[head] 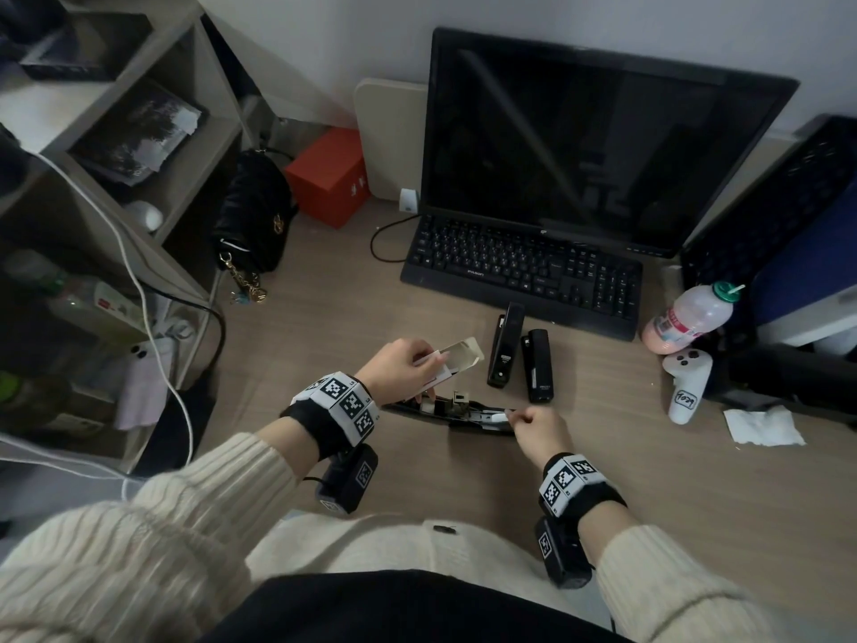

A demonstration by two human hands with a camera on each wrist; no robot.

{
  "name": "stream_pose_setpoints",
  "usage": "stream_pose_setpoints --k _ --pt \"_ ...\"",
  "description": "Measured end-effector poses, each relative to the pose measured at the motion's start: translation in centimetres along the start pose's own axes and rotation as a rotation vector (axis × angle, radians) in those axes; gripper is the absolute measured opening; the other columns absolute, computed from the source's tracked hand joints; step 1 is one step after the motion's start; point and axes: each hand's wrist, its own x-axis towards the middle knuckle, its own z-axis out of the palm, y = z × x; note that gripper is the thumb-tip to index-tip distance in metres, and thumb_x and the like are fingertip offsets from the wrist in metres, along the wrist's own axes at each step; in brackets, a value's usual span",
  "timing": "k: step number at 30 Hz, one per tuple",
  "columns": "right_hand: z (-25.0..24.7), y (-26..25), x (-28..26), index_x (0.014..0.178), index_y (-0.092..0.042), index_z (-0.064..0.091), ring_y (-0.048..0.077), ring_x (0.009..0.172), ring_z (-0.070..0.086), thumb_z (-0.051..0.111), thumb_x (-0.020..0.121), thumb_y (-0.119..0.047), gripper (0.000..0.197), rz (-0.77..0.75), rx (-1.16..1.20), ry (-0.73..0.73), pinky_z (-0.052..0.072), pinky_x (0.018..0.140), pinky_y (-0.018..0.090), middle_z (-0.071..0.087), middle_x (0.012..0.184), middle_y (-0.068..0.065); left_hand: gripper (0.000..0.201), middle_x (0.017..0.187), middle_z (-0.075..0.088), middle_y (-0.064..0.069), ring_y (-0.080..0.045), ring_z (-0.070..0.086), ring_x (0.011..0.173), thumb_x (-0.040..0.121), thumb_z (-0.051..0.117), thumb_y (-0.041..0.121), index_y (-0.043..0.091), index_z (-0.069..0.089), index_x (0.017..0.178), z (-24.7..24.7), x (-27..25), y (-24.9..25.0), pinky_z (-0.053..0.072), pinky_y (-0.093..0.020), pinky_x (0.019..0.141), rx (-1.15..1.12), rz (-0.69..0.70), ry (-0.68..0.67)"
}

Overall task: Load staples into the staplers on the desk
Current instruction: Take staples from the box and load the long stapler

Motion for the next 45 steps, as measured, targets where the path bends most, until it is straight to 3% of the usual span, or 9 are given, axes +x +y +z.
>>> stream_pose_setpoints --k 8,15,19,25,28,35,39,42,45 --pt "-0.2 -0.1 0.0 0.08 -0.023 0.072 0.021 0.08 0.06 0.065 0.087 -0.037 0.017 0.011 -0.099 0.052 0.044 0.069 0.025 0.069 0.088 0.001 0.03 0.07 0.07 0.002 0.0 0.059 0.046 0.101 0.047 0.038 0.014 0.063 0.098 -0.1 -0.1 0.2 0.042 -0.016 0.043 -0.01 -0.005 -0.004" --pt "-0.2 -0.5 -0.2 0.088 -0.023 0.073 0.028 0.09 0.064 0.063 0.088 -0.04 0.021 0.015 -0.179 0.085 0.045 0.071 0.027 0.071 0.094 0.003 0.032 0.077 0.074 -0.006 -0.011 0.063 0.056 0.101 0.047 0.038 0.011 0.063 0.098 -0.3 -0.2 0.4 0.051 -0.028 0.053 -0.021 0.011 -0.01" --pt "0.1 -0.8 -0.4 0.094 -0.026 0.073 0.028 0.092 0.064 0.055 0.092 -0.041 0.024 -0.022 -0.279 0.06 0.041 0.069 0.025 0.07 0.097 0.002 0.034 0.077 0.074 -0.006 -0.002 0.058 0.048 0.101 0.047 0.038 0.009 0.064 0.098 -0.3 -0.1 0.4 0.045 -0.016 0.045 0.001 0.018 0.005" --pt "0.1 -0.8 -0.7 0.069 -0.02 0.061 0.033 0.086 0.063 0.047 0.092 -0.042 0.035 -0.001 -0.232 0.079 0.046 0.072 0.03 0.066 0.085 0.008 0.028 0.073 0.072 -0.002 0.001 0.057 0.045 0.101 0.047 0.038 0.015 0.061 0.095 -0.3 0.1 0.4 0.043 -0.016 0.043 -0.028 0.006 -0.004" --pt "-0.1 -0.7 -0.6 0.062 -0.017 0.057 0.033 0.082 0.061 0.047 0.092 -0.042 0.041 -0.012 -0.172 0.072 0.045 0.07 0.03 0.062 0.075 0.007 0.031 0.075 0.073 -0.004 -0.005 0.059 0.049 0.101 0.047 0.04 0.013 0.063 0.097 -0.3 0.2 0.5 0.045 -0.019 0.045 -0.022 0.009 -0.003" --pt "0.1 -0.3 -0.5 0.063 -0.012 0.062 0.027 0.07 0.059 0.046 0.093 -0.053 0.053 -0.045 -0.123 -0.058 0.037 0.058 0.028 0.056 0.062 0.002 0.032 0.067 0.067 0.005 -0.003 0.06 0.05 0.101 0.047 0.04 0.012 0.063 0.1 -0.1 0.4 0.7 0.044 -0.016 0.044 -0.018 0.016 -0.007" --pt "-0.6 -0.7 -0.9 0.055 -0.012 0.046 0.025 0.072 0.055 0.047 0.093 -0.048 0.052 -0.134 -0.082 0.06 0.037 0.06 0.032 0.049 0.071 -0.003 0.035 0.07 0.072 -0.001 -0.007 0.06 0.051 0.1 0.048 0.04 0.01 0.065 0.097 0.0 0.6 0.8 0.046 -0.02 0.047 -0.014 0.0 -0.012" --pt "-1.5 -1.2 -0.8 0.061 -0.012 0.053 0.019 0.065 0.053 0.048 0.093 -0.049 0.05 -0.253 0.054 0.172 0.039 0.058 0.033 0.051 0.066 -0.002 0.042 0.072 0.075 -0.007 -0.011 0.059 0.051 0.098 0.048 0.042 0.005 0.066 0.093 0.1 1.2 0.8 0.046 -0.023 0.05 0.007 -0.014 -0.026" --pt "-2.4 -2.9 -1.0 0.071 -0.017 0.065 0.009 0.067 0.054 0.055 0.095 -0.036 0.032 -0.425 0.247 0.235 0.043 0.062 0.028 0.059 0.073 0.0 0.042 0.075 0.075 -0.01 -0.013 0.056 0.051 0.098 0.048 0.041 0.004 0.067 0.091 0.4 1.6 1.1 0.043 -0.024 0.049 0.048 -0.021 -0.066"
